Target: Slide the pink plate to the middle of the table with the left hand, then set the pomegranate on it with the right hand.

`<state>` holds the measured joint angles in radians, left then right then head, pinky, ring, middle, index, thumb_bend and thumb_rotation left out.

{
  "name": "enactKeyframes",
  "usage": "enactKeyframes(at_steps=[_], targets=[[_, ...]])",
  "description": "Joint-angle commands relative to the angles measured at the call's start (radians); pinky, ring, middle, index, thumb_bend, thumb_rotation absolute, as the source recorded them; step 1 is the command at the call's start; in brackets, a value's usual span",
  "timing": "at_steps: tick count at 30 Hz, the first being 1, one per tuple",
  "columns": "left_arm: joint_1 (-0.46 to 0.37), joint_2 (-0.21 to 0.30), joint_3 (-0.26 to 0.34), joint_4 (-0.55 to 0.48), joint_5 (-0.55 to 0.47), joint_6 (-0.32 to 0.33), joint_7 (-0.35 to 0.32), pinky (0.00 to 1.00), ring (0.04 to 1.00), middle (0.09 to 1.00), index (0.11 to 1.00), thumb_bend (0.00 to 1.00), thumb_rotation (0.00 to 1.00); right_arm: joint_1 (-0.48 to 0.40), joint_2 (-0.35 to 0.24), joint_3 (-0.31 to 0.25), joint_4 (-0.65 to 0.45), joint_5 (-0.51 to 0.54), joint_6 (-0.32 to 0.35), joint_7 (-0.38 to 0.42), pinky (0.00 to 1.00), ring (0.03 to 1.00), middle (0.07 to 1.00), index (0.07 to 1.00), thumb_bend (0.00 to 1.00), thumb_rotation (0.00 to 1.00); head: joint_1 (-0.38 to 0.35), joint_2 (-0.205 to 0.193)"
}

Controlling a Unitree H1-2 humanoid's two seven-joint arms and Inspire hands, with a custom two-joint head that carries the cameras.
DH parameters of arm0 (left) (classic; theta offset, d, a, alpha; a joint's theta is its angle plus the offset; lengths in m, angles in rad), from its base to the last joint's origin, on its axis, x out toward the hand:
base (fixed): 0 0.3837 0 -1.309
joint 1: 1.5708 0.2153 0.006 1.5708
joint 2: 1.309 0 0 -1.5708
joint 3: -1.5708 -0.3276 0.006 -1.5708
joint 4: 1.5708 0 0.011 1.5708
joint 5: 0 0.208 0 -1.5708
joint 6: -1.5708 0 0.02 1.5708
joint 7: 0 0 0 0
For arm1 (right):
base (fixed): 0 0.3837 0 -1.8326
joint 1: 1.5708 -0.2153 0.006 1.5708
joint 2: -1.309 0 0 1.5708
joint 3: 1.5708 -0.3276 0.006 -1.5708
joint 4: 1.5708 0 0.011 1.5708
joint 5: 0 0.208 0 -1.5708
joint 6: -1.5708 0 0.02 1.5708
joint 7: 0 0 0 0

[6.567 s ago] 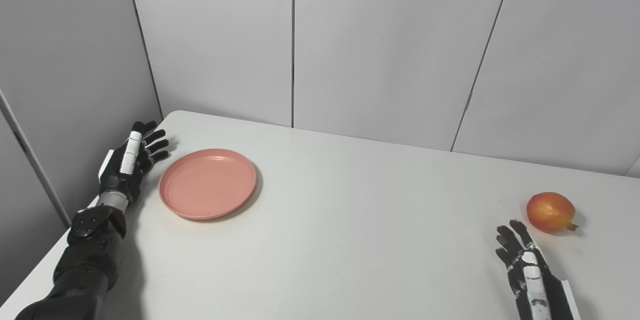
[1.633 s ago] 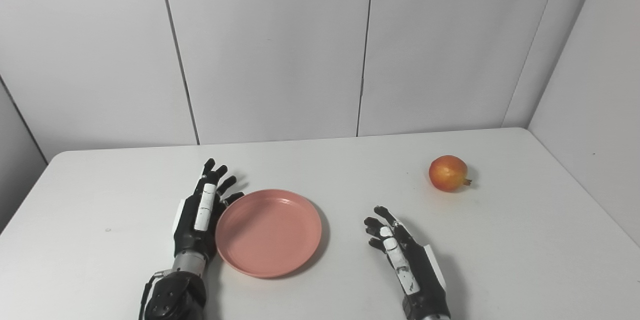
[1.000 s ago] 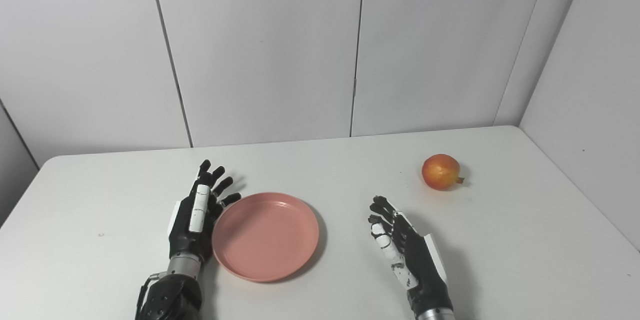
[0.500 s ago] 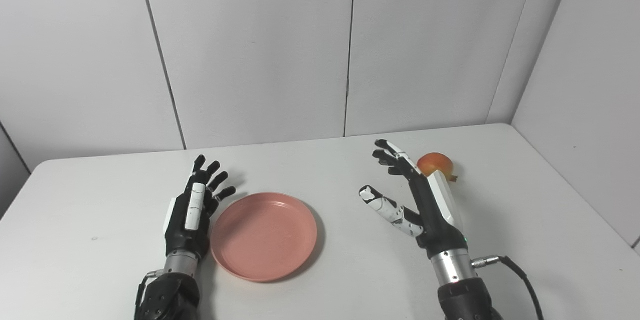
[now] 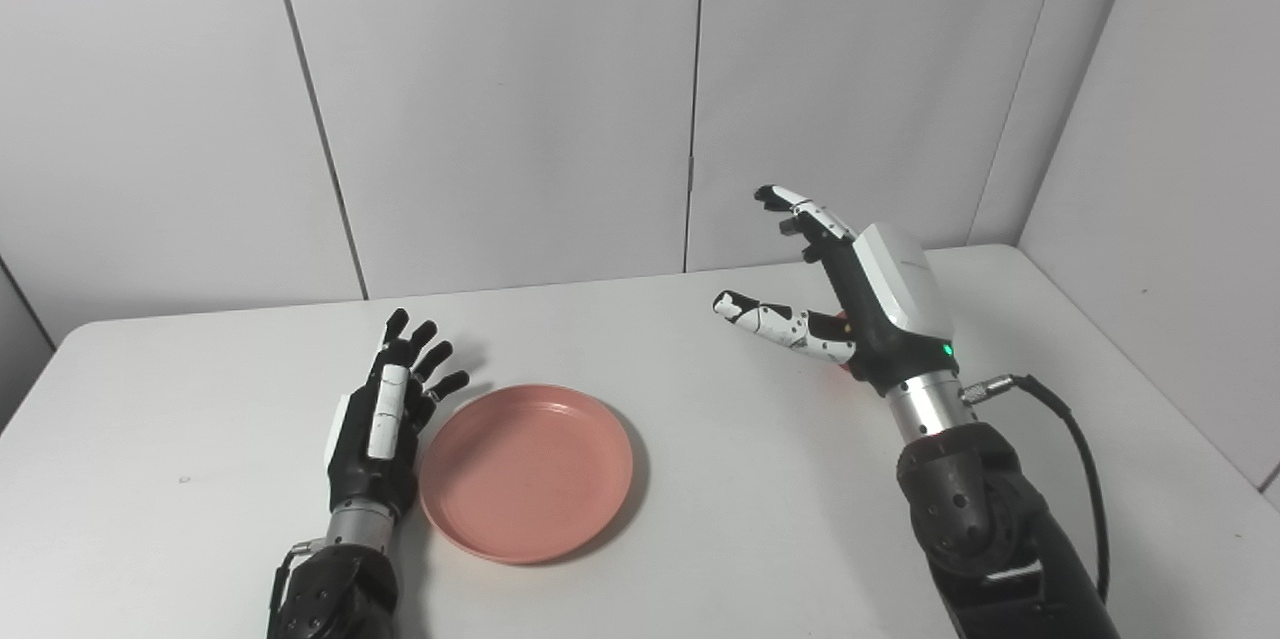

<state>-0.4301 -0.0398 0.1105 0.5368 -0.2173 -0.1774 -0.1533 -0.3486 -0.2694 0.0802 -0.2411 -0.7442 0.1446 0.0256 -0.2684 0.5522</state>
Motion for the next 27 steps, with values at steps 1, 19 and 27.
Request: enactKeyframes(at_steps=[1, 19, 27], targets=[[0.048, -0.019, -0.003, 0.049, -0.016, -0.027, -0.015, 0.75, 0.898, 0.937, 0.979, 0.93, 0.79, -0.066, -0.046, 0.002, 0.013, -0.045, -0.005, 0.003, 0.64, 0.754, 0.812, 0.816, 0.80, 0.90, 0.002, 0.001], [0.057, -0.020, -0.009, 0.041, -0.009, -0.020, -0.013, 0.74, 0.891, 0.934, 0.986, 0.95, 0.79, -0.208, -0.206, 0.042, 0.329, -0.170, 0.002, 0.021, 0.71, 0.776, 0.797, 0.779, 0.84, 0.84, 0.016, 0.002], [0.066, -0.022, -0.016, 0.024, -0.005, -0.015, -0.013, 0.76, 0.892, 0.931, 0.987, 0.96, 0.78, -0.266, -0.238, 0.079, 0.501, -0.175, -0.001, -0.004, 0.69, 0.760, 0.790, 0.774, 0.83, 0.81, 0.021, 0.006]])
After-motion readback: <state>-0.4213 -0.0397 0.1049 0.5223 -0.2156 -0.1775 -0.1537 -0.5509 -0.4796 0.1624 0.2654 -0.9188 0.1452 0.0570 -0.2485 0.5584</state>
